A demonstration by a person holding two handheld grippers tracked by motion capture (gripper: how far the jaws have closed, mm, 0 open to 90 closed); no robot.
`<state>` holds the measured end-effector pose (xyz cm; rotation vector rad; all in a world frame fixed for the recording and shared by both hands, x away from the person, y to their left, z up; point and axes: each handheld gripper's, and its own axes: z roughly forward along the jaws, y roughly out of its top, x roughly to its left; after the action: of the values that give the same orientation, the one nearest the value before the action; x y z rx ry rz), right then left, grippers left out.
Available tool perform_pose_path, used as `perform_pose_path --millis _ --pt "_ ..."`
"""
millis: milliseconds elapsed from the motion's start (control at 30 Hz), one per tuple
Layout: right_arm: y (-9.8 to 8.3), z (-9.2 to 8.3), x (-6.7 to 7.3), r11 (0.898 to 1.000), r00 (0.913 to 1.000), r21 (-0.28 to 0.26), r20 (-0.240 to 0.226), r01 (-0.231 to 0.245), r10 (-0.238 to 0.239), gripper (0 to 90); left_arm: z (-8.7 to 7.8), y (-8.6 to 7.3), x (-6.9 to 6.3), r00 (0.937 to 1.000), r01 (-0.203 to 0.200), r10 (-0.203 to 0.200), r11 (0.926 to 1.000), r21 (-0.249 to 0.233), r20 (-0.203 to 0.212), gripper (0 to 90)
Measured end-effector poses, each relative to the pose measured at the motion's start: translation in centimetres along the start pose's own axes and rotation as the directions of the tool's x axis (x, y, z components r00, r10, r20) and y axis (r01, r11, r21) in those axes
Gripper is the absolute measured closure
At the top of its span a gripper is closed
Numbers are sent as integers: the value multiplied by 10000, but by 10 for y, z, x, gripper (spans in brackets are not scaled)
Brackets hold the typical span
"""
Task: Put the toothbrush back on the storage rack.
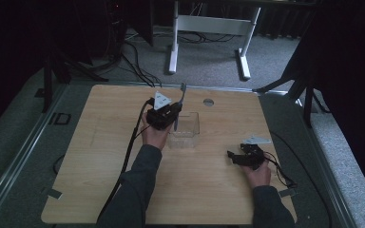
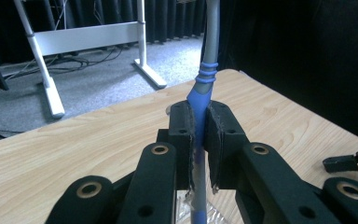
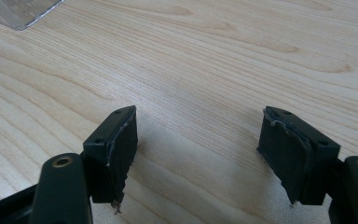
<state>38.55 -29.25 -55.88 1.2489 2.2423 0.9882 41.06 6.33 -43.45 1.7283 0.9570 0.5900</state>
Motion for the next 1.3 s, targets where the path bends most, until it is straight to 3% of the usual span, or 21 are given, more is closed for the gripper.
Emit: perform_pose_path --millis 567,700,833,1067,1300 --pt "0 0 0 10000 10000 1 0 0 0 276 10 -8 -8 9975 -689 699 9959 582 -139 812" --pt "0 0 0 10000 10000 0 3 -7 7 276 12 -11 -12 9939 -1062 1083 9905 870 -201 810" --pt "0 0 0 10000 10000 2 6 -6 6 276 15 -14 -13 9941 -1058 1078 9892 1015 -145 811" --pt "0 0 0 10000 10000 12 7 2 -2 276 19 -23 -15 9880 -1487 1533 9757 1610 -164 809" --pt "0 0 0 10000 10000 12 8 9 -9 276 21 -27 -19 9853 -1652 1706 9669 1946 -109 807"
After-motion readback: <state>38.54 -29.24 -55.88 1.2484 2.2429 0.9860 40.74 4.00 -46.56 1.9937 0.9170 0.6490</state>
